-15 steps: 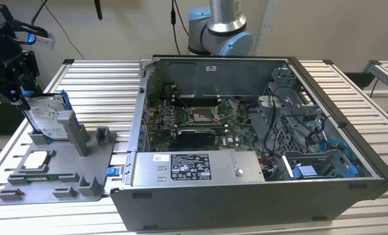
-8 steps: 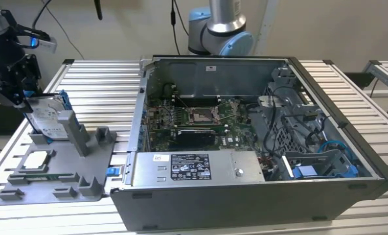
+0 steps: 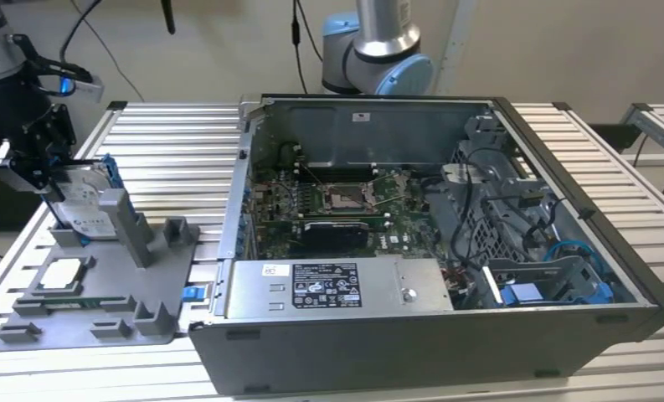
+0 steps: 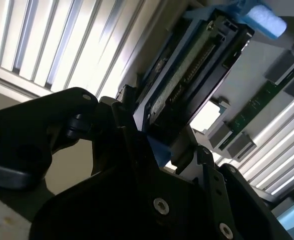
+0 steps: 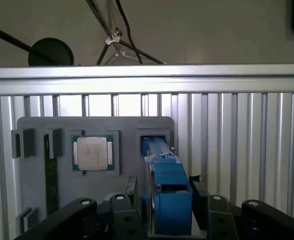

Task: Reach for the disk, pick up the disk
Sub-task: 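Pick up the disk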

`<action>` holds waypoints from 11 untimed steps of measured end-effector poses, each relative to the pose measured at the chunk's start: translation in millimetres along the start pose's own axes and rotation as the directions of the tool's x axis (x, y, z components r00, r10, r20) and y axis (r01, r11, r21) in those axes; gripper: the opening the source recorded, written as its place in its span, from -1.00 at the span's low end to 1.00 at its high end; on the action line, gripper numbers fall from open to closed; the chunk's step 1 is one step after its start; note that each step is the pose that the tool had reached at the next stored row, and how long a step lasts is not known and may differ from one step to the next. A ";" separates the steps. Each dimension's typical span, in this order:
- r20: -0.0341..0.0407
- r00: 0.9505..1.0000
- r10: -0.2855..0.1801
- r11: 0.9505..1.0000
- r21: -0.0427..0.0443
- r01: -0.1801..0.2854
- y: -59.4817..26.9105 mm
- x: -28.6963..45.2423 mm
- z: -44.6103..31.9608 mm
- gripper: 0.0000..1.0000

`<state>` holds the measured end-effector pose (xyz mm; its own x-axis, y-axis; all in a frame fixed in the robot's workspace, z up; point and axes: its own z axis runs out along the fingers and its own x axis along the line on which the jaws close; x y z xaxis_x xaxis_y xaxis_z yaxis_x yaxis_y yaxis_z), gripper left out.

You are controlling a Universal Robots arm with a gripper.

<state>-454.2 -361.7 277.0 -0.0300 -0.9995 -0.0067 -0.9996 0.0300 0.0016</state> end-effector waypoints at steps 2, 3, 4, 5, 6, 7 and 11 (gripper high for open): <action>0.001 1.000 -0.001 1.000 0.000 0.001 0.0 -0.1 3.7 1.00; 0.002 1.000 -0.001 1.000 0.000 0.001 0.0 -0.1 5.5 1.00; 0.003 1.000 -0.002 1.000 0.000 0.002 0.0 -0.2 7.3 1.00; 0.004 1.000 -0.002 1.000 0.000 0.002 0.0 -0.2 9.2 1.00; 0.005 1.000 -0.002 1.000 0.000 0.002 0.0 -0.3 10.9 1.00; 0.006 1.000 -0.003 1.000 0.000 0.003 0.0 -0.3 12.7 1.00; 0.009 1.000 -0.004 1.000 -0.003 0.004 0.2 -0.2 18.5 1.00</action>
<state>-454.4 -361.4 258.5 -0.0264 -0.9995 -0.0161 -0.9996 0.0263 0.0044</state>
